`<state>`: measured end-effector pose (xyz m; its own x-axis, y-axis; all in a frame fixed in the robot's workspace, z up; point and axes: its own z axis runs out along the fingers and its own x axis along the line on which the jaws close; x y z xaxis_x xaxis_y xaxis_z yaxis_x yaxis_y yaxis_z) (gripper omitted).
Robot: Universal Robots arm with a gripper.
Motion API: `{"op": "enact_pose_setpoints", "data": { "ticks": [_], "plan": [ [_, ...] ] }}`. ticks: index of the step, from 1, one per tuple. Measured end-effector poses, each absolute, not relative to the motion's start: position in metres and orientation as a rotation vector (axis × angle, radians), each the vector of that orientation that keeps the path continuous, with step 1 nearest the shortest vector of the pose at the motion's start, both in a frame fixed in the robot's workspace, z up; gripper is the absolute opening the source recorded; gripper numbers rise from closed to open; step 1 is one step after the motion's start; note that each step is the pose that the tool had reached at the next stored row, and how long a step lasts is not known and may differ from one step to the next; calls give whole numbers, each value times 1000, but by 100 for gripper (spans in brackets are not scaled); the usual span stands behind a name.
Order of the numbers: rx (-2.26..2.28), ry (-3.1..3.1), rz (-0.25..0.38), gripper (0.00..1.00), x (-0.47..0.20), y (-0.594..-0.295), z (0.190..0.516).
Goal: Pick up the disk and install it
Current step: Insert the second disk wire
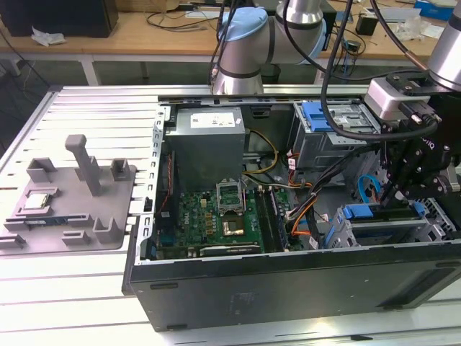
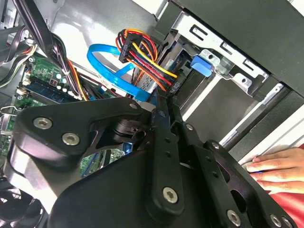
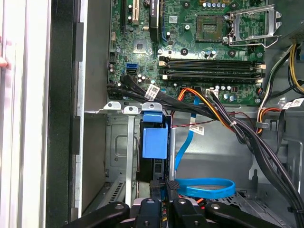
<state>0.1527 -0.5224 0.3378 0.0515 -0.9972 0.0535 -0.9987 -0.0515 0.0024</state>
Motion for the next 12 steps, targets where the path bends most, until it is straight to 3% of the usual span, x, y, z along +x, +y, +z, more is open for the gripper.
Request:
{"op": "enact_pose_setpoints", "data": {
  "ticks": [2, 4, 5, 6, 12],
  "plan": [
    [2250, -2137, 57, 16, 153, -522, 338],
    [2250, -2137, 57, 29, 153, -522, 337],
    [2250, -2137, 57, 29, 153, -522, 337],
    [2250, -2136, 58, 36, 153, -522, 338],
    [2246, -2133, 65, 36, 153, -522, 351]
  ]
}}
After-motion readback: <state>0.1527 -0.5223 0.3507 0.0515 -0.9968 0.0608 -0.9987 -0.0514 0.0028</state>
